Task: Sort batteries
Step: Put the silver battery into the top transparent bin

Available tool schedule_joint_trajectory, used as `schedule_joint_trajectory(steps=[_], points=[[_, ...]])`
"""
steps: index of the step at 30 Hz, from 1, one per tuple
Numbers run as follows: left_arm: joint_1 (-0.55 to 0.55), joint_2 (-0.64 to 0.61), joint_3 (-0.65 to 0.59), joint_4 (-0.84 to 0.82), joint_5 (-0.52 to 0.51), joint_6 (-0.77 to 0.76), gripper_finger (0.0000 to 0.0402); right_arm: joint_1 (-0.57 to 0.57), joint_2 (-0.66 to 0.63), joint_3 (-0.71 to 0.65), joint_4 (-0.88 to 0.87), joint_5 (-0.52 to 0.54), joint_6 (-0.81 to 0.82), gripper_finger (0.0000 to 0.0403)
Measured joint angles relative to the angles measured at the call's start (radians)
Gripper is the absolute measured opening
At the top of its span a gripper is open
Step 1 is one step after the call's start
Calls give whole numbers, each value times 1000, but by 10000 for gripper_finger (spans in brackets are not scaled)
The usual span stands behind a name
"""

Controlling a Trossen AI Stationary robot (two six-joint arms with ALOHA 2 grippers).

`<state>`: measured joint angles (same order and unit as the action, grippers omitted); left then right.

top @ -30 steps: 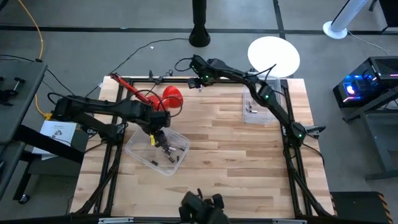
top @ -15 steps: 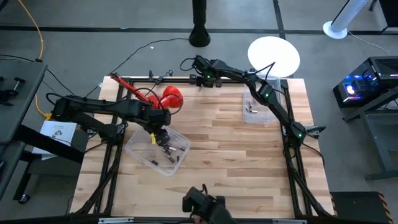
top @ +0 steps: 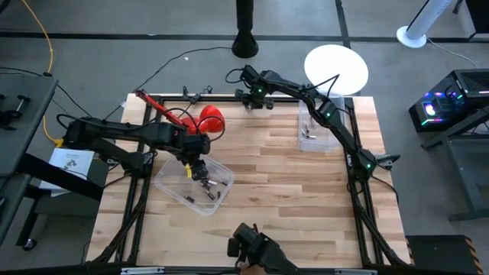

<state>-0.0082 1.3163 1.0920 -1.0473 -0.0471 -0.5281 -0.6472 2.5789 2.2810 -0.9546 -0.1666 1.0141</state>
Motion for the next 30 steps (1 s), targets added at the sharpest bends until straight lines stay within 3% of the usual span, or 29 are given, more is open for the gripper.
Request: schedule_joint_trajectory(steps=[5,11,22,30], points=[[1,0,0,1,-9,1,213,-11,2,-1,6,-26,-41,117],[2,0,0,22,-21,-20,213,-26,2,-2,-29,-6,-171,21],[2,-1,0,27,-28,-74,213,-39,-72,-13,-116,74,-413,14],[3,-1,0,30,-57,-89,213,-13,-317,-6,-148,180,-597,5]])
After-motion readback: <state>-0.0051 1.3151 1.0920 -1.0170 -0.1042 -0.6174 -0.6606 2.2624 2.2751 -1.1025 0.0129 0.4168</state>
